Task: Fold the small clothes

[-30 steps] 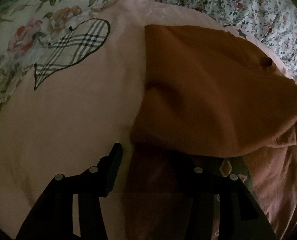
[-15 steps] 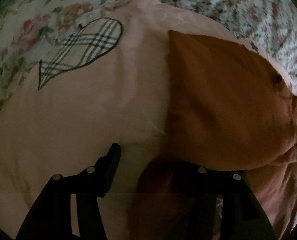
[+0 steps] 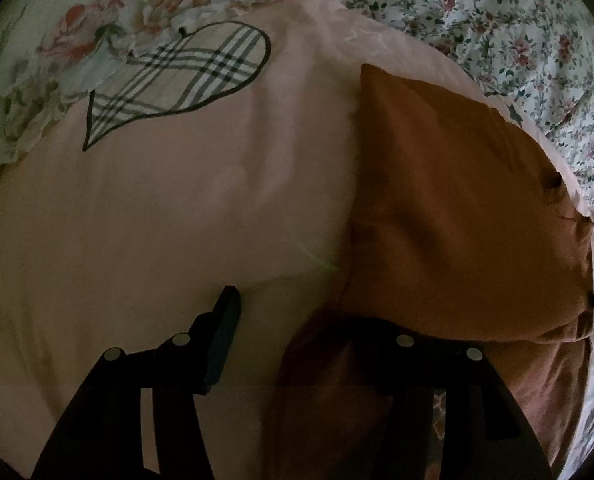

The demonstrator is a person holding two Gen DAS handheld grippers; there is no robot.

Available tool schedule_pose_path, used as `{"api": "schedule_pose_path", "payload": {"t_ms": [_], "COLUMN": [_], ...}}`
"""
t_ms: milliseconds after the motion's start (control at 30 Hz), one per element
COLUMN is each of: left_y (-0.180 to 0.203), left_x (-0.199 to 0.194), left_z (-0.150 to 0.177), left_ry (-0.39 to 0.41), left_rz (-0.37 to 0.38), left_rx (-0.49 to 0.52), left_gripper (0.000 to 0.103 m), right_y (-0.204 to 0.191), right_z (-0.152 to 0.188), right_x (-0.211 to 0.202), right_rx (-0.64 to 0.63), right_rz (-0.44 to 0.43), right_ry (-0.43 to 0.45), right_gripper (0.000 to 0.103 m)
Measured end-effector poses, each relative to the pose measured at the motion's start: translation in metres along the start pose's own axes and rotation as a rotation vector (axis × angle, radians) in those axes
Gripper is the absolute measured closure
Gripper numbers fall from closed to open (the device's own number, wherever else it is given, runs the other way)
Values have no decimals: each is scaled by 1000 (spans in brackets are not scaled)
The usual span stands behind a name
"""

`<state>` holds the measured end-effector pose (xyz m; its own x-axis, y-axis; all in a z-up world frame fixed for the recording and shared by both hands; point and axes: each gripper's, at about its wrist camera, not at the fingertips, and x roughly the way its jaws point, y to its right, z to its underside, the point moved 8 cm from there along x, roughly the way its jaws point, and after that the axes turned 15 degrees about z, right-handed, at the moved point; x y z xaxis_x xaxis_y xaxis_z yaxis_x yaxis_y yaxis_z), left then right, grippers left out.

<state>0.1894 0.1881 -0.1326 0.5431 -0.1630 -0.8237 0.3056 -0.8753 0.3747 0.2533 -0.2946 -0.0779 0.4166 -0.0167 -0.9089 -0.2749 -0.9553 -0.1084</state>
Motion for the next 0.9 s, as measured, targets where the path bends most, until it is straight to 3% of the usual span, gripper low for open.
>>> {"api": "schedule_pose_path", "payload": {"t_ms": [67, 100, 267, 367, 433, 567, 700, 767, 900], "left_y": [-1, -1, 14, 24, 39, 95, 141, 152, 154], "left_x": [-5, -9, -38, -36, -26, 7, 54, 81, 129], "left_z": [3, 6, 5, -19, -44, -97, -146, -167, -180], "left_ry": [-25, -45, -65, -33, -20, -31, -106, -149, -283], "left_rz": [-3, 5, 123, 133, 152, 149, 115, 93, 68], "left_rx": [15, 30, 125, 128, 144, 341, 538, 596, 656], "left_gripper": [47, 49, 51, 49, 49, 37, 30, 29, 28], "right_y": [4, 6, 10, -13, -32, -76, -110, -120, -131], "right_z": [11, 13, 0, -19, -38, -77, -111, -121, -126], "right_x": [18, 17, -24, -29, -25, -16, 13, 31, 65], "right_rx": [-14, 1, 7, -69, -132, -328, -532, -631, -754], "right_rz": [41, 40, 47, 25, -3, -29, -9, 1, -17], "right_ry": [-86, -88, 52, 88, 91, 138, 115, 76, -23], "right_gripper": [92, 91, 70, 67, 62, 50, 43, 43, 43]}}
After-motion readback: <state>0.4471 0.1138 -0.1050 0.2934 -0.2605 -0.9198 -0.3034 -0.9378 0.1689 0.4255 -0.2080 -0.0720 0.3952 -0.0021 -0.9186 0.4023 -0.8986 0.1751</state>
